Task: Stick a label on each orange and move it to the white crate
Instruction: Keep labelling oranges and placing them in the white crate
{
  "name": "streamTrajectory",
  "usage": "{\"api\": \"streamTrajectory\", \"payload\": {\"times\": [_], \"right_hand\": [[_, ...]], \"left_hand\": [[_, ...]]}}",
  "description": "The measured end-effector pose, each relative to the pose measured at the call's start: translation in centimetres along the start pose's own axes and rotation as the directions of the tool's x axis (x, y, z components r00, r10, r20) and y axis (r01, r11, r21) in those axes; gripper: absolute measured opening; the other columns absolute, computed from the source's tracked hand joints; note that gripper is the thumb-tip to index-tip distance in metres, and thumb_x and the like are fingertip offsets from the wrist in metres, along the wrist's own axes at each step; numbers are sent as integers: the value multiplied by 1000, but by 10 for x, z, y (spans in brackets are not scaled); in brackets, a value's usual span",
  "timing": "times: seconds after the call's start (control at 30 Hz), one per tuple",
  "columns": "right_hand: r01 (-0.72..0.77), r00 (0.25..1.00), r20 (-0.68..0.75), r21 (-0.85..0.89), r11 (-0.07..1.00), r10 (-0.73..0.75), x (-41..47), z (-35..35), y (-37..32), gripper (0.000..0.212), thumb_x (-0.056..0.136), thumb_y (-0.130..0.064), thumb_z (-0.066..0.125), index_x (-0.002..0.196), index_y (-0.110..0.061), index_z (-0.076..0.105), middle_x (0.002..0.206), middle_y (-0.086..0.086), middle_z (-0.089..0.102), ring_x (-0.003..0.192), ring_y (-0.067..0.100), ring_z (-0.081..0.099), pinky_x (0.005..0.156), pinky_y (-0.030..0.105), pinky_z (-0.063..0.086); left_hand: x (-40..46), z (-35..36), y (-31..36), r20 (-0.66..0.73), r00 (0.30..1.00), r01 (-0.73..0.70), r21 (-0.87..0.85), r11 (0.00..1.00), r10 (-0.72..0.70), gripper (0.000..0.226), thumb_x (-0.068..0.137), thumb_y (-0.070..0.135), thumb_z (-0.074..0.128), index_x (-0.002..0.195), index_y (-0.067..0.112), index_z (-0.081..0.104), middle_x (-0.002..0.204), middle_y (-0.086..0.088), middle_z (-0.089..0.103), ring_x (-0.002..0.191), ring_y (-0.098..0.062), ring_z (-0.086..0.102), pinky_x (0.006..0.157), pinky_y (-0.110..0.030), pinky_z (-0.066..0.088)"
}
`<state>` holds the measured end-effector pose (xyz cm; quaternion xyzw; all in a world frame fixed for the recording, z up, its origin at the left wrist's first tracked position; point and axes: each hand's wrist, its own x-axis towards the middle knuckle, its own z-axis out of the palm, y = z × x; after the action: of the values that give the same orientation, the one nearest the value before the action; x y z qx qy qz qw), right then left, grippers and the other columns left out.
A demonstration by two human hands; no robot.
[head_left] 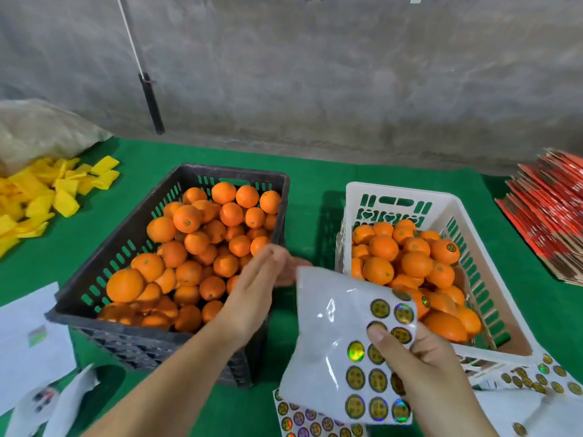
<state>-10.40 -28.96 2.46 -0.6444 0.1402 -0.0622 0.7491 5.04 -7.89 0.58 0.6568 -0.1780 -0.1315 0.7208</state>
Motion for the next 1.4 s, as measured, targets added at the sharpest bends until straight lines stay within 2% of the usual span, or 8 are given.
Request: {"api": "streamTrajectory", "payload": {"times": [0.1,0.33,0.43,0.67,0.9,1.07,1.3,1.4], "right_hand": [[39,994,-107,43,998,-34,7,-3,3,80,51,-72,94,121,-36,77,117,6,80,106,32,77,90,55,61],[22,994,-112,136,990,-6,22,-7,5,75,60,-61,96,124,-30,77,120,12,78,108,37,76,88,55,61],[20,988,-154,134,991,1,25,-11,8,77,51,-64,98,118,-31,80,112,12,80,101,35,78,76,42,65],[2,978,-207,126,992,24,27,-16,14,86,41,-73,96,116,-34,79,108,12,81,99,36,79,97,63,56],[31,981,-195,165,986,1,28,-20,9,82,49,-64,99,120,-29,78,116,14,79,106,39,77,99,66,53],[90,985,-158,111,990,-72,28,-19,-3,59,67,-57,92,119,-33,77,117,10,79,106,37,77,91,64,59],[315,947,97,-96,944,-306,26,11,-43,37,104,-17,64,133,-38,67,125,-2,77,110,21,76,78,35,66],[502,862,46,-210,839,-505,20,20,-50,63,100,-11,67,150,-41,41,128,-8,70,111,17,73,83,31,64]], "left_hand": [[63,-26,-33,-286,956,88,490,867,65,25,108,23,40,103,31,64,103,-5,72,90,-24,66,73,-50,52],[171,-68,-69,-62,966,136,949,285,-253,59,99,17,61,152,21,36,153,-13,44,128,-37,53,105,-52,49],[170,-68,-89,-79,868,91,996,1,-491,77,103,30,60,165,26,13,165,-10,17,150,-43,25,117,-54,35],[170,-86,-127,22,986,-70,954,-290,-166,66,103,24,54,160,22,23,148,-8,37,131,-32,45,104,-39,45],[152,-97,-101,-252,947,234,966,-108,-199,69,87,53,72,140,16,46,138,-13,42,127,-39,44,106,-46,44],[102,-81,-1,-331,892,375,163,913,-307,94,62,77,81,137,24,63,138,0,65,129,-27,58,112,-53,45],[0,5,55,135,971,202,-10,979,-198,18,81,19,71,83,3,62,89,-6,73,88,-25,63,100,-16,48],[-27,35,76,165,979,112,75,991,-123,65,58,53,95,98,11,65,84,-3,70,93,-24,68,97,-8,43]]}}
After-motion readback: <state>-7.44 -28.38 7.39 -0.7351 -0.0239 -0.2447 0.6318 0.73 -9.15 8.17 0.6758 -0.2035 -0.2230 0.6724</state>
